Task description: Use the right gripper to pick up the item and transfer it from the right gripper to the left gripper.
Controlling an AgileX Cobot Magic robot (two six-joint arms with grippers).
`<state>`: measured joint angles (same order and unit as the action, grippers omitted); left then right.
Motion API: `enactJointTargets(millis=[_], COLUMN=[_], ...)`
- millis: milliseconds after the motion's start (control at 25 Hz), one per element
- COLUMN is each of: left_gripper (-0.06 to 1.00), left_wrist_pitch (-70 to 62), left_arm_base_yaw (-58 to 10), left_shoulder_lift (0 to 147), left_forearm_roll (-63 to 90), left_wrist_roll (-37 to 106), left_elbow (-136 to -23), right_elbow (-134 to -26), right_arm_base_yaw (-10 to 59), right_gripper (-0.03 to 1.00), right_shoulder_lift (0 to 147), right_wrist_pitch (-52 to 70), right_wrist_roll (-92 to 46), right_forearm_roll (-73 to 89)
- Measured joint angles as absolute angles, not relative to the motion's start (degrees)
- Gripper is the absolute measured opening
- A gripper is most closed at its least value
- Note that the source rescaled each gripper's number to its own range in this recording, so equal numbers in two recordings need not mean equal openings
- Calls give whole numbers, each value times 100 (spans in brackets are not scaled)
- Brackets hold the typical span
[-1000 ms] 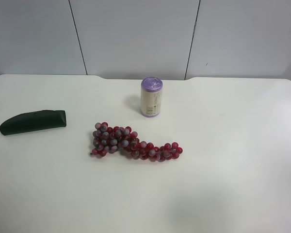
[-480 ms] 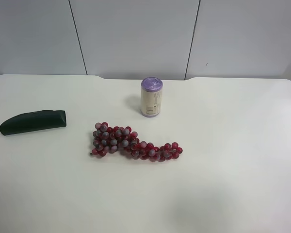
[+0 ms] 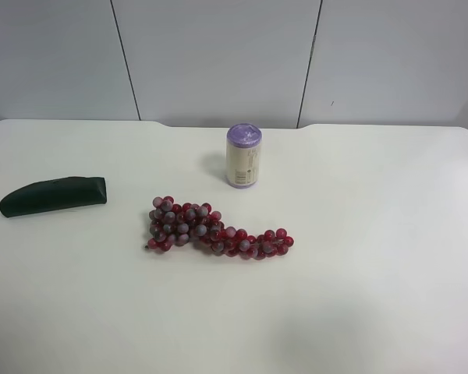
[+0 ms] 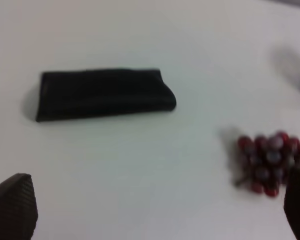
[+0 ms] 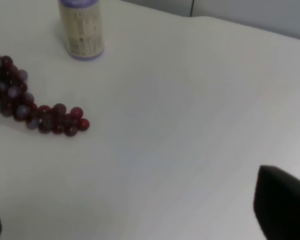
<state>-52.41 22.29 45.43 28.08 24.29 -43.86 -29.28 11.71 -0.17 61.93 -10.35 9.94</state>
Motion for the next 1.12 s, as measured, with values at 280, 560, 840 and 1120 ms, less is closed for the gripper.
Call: enactJointTargets(millis=[280,560,840,1120], left_gripper=[100,100,100,100], left_wrist_pitch=[-5420,-5528,-6174,-6840], left_arm_base_yaw=[1612,1585,1585,1585], left_shoulder_lift=[3720,2270,999,64], left_forearm_roll=[2218,2131,1778,1114], left_wrist_roll=[1842,1687,1611,1220], left_elbow=[-4141,-3728,-3495,-3490], right_elbow=[-2928,-2928,-2928,-2928], right_arm_base_yaw=[1171,1171,1171,1171], right_gripper=[100,100,100,100], right_shoulder_lift=[-17,-17,-17,-17], right_wrist_pitch=[6193,6193,6193,6193], right_wrist_roll=[-1035,-1035,-1035,-1035], right_forearm_roll=[994,994,994,994])
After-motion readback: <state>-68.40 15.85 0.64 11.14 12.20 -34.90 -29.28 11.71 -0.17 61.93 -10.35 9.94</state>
